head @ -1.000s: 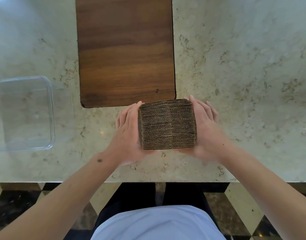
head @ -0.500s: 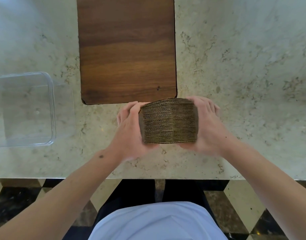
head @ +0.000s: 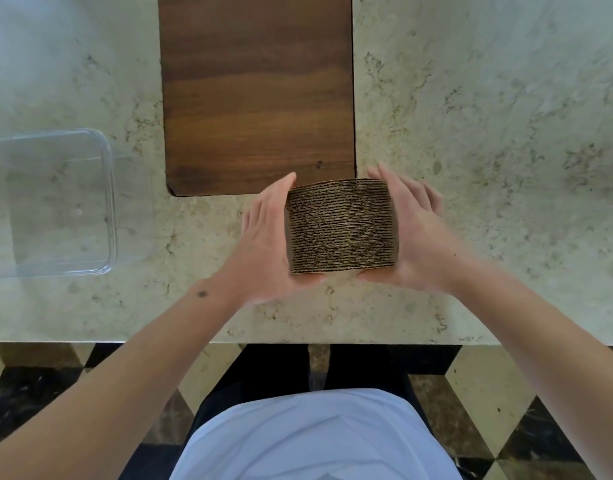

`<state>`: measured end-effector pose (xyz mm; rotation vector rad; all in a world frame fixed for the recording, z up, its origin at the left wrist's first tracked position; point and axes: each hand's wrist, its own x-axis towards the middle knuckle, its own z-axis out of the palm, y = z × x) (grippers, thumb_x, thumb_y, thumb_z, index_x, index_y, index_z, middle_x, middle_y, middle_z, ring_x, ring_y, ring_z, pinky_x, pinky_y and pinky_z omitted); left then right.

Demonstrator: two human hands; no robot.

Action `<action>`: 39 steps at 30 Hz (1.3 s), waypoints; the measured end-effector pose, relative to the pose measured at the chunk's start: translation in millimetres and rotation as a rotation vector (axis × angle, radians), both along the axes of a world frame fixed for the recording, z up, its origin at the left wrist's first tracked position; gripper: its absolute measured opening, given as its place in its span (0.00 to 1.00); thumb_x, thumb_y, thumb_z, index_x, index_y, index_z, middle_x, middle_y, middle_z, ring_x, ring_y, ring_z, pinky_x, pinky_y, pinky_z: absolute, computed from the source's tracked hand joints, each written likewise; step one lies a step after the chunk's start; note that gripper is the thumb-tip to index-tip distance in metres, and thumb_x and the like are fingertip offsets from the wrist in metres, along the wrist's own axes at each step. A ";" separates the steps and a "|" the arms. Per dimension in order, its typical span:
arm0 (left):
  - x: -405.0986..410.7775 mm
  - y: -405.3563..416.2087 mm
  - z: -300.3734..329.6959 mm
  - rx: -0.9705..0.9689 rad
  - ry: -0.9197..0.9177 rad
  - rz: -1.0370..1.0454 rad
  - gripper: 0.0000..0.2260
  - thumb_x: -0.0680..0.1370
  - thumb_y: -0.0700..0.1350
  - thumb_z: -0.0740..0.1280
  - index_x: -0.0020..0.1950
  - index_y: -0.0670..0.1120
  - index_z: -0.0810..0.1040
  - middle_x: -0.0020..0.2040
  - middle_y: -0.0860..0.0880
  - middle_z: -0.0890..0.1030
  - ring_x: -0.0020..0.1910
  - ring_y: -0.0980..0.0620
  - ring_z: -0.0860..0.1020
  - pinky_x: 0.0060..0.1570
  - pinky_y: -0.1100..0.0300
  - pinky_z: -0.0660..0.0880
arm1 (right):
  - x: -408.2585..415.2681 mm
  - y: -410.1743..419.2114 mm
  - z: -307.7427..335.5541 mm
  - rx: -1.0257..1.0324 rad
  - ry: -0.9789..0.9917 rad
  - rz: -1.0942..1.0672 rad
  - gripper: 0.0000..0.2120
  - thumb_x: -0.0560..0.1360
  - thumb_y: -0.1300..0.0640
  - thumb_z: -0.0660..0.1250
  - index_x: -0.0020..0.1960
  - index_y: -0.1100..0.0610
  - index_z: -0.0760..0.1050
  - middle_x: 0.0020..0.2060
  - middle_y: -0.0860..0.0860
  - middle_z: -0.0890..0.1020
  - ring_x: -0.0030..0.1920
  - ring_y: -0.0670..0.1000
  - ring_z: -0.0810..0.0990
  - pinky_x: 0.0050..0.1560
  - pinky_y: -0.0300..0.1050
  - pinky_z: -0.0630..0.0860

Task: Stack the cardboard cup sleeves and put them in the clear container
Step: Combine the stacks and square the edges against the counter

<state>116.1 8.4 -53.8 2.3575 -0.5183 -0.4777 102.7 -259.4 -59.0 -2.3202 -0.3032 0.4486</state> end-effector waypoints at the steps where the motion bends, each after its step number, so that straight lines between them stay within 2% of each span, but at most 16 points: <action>1: -1.3 -0.3 -0.6 -0.010 -0.009 0.003 0.59 0.66 0.64 0.77 0.82 0.44 0.45 0.82 0.44 0.56 0.80 0.46 0.57 0.79 0.45 0.53 | -1.7 -1.1 0.1 0.001 -0.022 0.007 0.66 0.61 0.25 0.73 0.83 0.51 0.40 0.79 0.49 0.61 0.80 0.44 0.47 0.80 0.53 0.37; 4: -2.6 -2.7 -1.4 -0.004 -0.053 -0.010 0.54 0.67 0.63 0.75 0.82 0.47 0.47 0.80 0.42 0.59 0.78 0.46 0.59 0.78 0.48 0.54 | -1.5 -1.4 0.3 -0.027 -0.098 0.024 0.62 0.64 0.26 0.71 0.83 0.52 0.42 0.77 0.50 0.66 0.79 0.47 0.54 0.80 0.55 0.39; 8: -1.4 -3.4 -4.0 0.079 -0.127 -0.061 0.53 0.68 0.64 0.73 0.83 0.43 0.50 0.78 0.47 0.59 0.77 0.45 0.60 0.75 0.49 0.54 | -0.4 0.3 -3.6 -0.101 -0.198 0.095 0.57 0.67 0.29 0.69 0.83 0.54 0.47 0.75 0.51 0.64 0.75 0.56 0.64 0.79 0.62 0.49; 11: -2.2 -1.4 -7.9 0.109 -0.152 -0.086 0.54 0.70 0.65 0.72 0.83 0.42 0.48 0.80 0.45 0.57 0.79 0.43 0.59 0.76 0.52 0.53 | -2.3 1.0 -9.2 -0.120 -0.233 0.096 0.56 0.67 0.31 0.70 0.83 0.55 0.48 0.76 0.53 0.64 0.75 0.57 0.64 0.78 0.63 0.51; 15: -4.5 0.2 -9.1 0.115 -0.162 -0.110 0.53 0.74 0.70 0.68 0.83 0.40 0.47 0.81 0.37 0.57 0.81 0.41 0.57 0.78 0.56 0.48 | -7.9 0.9 -13.6 -0.126 -0.260 0.109 0.55 0.69 0.31 0.69 0.83 0.57 0.48 0.79 0.56 0.62 0.78 0.57 0.63 0.79 0.62 0.52; 18: -7.1 -0.3 -10.7 0.086 -0.176 -0.086 0.50 0.75 0.68 0.69 0.83 0.40 0.50 0.80 0.38 0.61 0.80 0.41 0.60 0.79 0.50 0.55 | -7.4 0.8 -11.9 -0.090 -0.246 0.095 0.55 0.68 0.32 0.72 0.82 0.56 0.50 0.78 0.55 0.64 0.78 0.55 0.63 0.79 0.62 0.52; 22: -6.2 -1.8 -7.7 0.029 -0.099 0.015 0.52 0.69 0.64 0.73 0.83 0.46 0.49 0.77 0.48 0.63 0.75 0.52 0.61 0.74 0.49 0.58 | -3.2 2.1 -8.8 -0.034 -0.146 0.023 0.58 0.66 0.33 0.73 0.83 0.57 0.48 0.75 0.50 0.68 0.76 0.51 0.65 0.80 0.52 0.46; 25: -2.0 -4.2 -3.9 0.061 -0.092 -0.010 0.51 0.68 0.58 0.76 0.82 0.44 0.52 0.77 0.44 0.63 0.75 0.46 0.61 0.75 0.47 0.59 | 0.3 3.2 -7.9 -0.015 -0.138 0.015 0.55 0.65 0.35 0.72 0.81 0.55 0.50 0.73 0.52 0.69 0.74 0.53 0.65 0.78 0.49 0.47; 27: 0.4 -4.5 -1.9 0.091 -0.083 -0.044 0.52 0.67 0.53 0.80 0.81 0.42 0.53 0.77 0.40 0.63 0.76 0.42 0.61 0.78 0.51 0.56 | 1.7 3.5 -8.3 -0.011 -0.159 0.018 0.53 0.64 0.36 0.73 0.80 0.55 0.53 0.72 0.53 0.69 0.74 0.54 0.66 0.77 0.52 0.50; 29: 0.8 -3.2 1.8 0.105 -0.078 -0.069 0.53 0.68 0.52 0.81 0.81 0.41 0.52 0.78 0.42 0.60 0.77 0.43 0.59 0.78 0.59 0.52 | 1.6 3.6 -9.0 -0.010 -0.173 0.019 0.53 0.64 0.36 0.73 0.79 0.55 0.53 0.72 0.53 0.69 0.74 0.54 0.66 0.77 0.51 0.50; 34: 1.1 -1.5 17.0 0.124 -0.024 -0.101 0.53 0.68 0.53 0.79 0.82 0.43 0.50 0.78 0.50 0.56 0.78 0.46 0.58 0.73 0.55 0.60 | 0.5 3.8 -9.3 -0.028 -0.169 0.011 0.53 0.64 0.35 0.74 0.79 0.55 0.54 0.72 0.52 0.70 0.74 0.53 0.65 0.77 0.46 0.46; 37: 2.9 -9.4 27.5 0.214 -0.095 -0.124 0.50 0.67 0.52 0.79 0.79 0.36 0.55 0.77 0.39 0.60 0.76 0.41 0.62 0.73 0.52 0.64 | 0.6 3.7 -9.0 -0.029 -0.161 0.003 0.53 0.64 0.35 0.74 0.79 0.55 0.54 0.72 0.52 0.70 0.74 0.52 0.65 0.77 0.43 0.44; 39: 4.4 -17.1 33.8 0.309 -0.160 -0.146 0.49 0.66 0.52 0.79 0.77 0.35 0.58 0.75 0.36 0.65 0.75 0.37 0.65 0.75 0.47 0.63 | 0.6 3.9 -8.8 -0.025 -0.160 -0.001 0.53 0.63 0.35 0.74 0.79 0.54 0.54 0.71 0.52 0.71 0.74 0.52 0.65 0.77 0.43 0.44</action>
